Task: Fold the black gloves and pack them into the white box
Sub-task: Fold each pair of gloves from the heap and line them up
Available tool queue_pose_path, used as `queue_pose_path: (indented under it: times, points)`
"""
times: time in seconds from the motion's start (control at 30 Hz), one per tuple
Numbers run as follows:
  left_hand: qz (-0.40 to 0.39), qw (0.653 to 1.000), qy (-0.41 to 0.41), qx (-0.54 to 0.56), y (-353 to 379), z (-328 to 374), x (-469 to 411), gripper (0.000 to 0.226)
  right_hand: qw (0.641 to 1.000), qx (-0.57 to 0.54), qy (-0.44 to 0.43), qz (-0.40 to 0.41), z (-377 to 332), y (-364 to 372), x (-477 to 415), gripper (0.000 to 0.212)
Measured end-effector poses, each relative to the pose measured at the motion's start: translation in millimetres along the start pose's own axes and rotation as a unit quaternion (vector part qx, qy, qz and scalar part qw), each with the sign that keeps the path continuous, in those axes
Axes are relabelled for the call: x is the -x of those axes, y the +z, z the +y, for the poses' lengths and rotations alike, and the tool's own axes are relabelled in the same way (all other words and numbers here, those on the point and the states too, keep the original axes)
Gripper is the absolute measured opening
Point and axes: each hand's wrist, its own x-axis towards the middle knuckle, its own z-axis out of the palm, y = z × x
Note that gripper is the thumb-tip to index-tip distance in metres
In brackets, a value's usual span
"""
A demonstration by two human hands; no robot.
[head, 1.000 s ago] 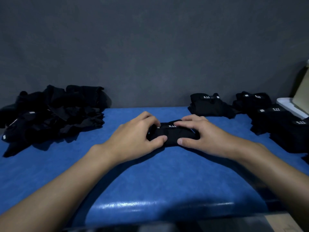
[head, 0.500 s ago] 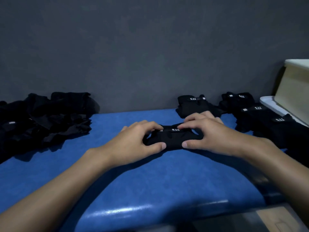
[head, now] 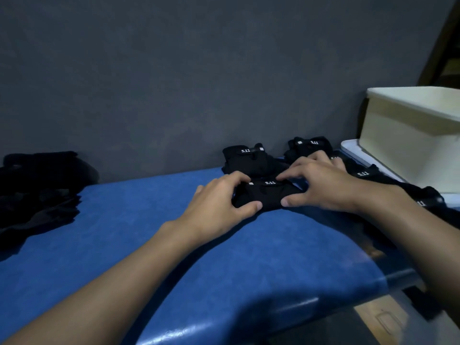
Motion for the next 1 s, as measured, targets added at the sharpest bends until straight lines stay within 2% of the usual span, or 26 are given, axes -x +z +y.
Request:
queue_pose_path:
  times: [0.33, 0.73, 1.0]
  points:
    - [0.052, 0.998, 0.001, -0.031, 17, 2, -15, 0.049, 0.999, 0.031, 0.022, 0.007, 16, -1, -10, 0.062]
    - [0.037, 0.998, -0.030, -0.049, 21, 3, -19, 0.056, 0.996, 0.087, 0.031, 0.009, 14, 0, -12, 0.063]
    - [0.027, 0.997, -0.028, -0.068, 21, 5, -22, 0.054, 0.996, 0.078, 0.041, 0.010, 12, 1, -12, 0.064]
